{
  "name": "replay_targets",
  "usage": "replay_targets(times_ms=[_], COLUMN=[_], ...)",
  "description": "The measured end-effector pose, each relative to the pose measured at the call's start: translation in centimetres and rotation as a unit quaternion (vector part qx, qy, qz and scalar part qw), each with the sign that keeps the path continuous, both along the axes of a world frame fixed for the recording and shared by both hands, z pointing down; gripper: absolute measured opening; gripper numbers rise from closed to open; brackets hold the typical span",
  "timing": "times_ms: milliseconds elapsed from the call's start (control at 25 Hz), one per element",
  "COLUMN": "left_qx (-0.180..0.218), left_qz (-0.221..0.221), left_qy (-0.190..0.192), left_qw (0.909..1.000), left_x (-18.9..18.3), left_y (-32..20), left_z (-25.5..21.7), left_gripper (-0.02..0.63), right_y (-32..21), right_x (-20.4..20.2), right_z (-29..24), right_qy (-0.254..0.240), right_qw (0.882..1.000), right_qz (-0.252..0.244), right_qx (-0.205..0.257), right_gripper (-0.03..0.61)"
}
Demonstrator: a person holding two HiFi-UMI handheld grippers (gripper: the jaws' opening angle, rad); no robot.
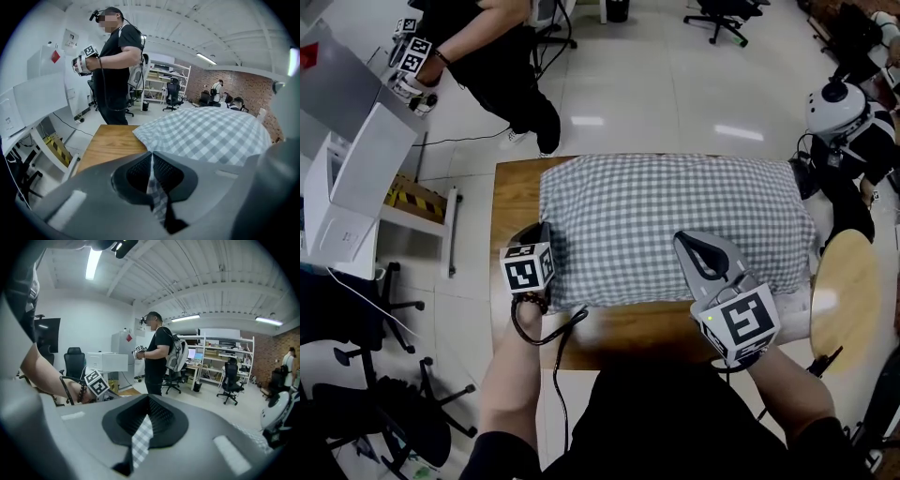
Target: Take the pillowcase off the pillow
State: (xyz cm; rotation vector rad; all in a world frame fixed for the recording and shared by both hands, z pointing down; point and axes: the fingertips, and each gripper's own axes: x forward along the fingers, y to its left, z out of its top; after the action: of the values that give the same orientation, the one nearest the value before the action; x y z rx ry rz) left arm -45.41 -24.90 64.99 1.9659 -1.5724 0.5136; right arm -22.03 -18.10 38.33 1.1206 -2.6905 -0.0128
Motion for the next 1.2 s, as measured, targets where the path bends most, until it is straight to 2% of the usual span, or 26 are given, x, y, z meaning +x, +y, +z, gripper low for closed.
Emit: replay_targets(times_ms=[160,400,720,920,1200], left_qx=[0.018,0.013,0.001,-0.007,-0.018], left_qz=[-0.004,-0.028,-0.05,-0.066,-0.081], left_qy=[-0.004,-0.001,-0.026,-0.04,-0.057], left_qw=[0.9998,0.9995,0.9984,0.997,0.9949], left_x=[0.3,-3.4,-2.5,-0.6,0.7], left_y=[0.8,1.2,1.2,1.8,0.6], left_z=[-1.3,-4.3,-6.0,-4.9,-5.7], left_gripper=[0.006,0.007,0.007,0.008,0.008], right_y=[0.6,-0.8,-3.3,-4.9,-8.5], right_x=[3.1,6.9,20.6,30.0,37.3], right_z=[0.3,0.3,0.3,3.5,7.8], right_qy=[0.011,0.049,0.086,0.095,0.119], right_qw=[1.0,0.997,0.985,0.976,0.965], right_qz=[0.02,0.062,0.147,0.191,0.217], right_qx=[0.007,-0.004,-0.016,-0.039,-0.091], right_gripper=[0.002,0.002,0.002,0.002,0.002])
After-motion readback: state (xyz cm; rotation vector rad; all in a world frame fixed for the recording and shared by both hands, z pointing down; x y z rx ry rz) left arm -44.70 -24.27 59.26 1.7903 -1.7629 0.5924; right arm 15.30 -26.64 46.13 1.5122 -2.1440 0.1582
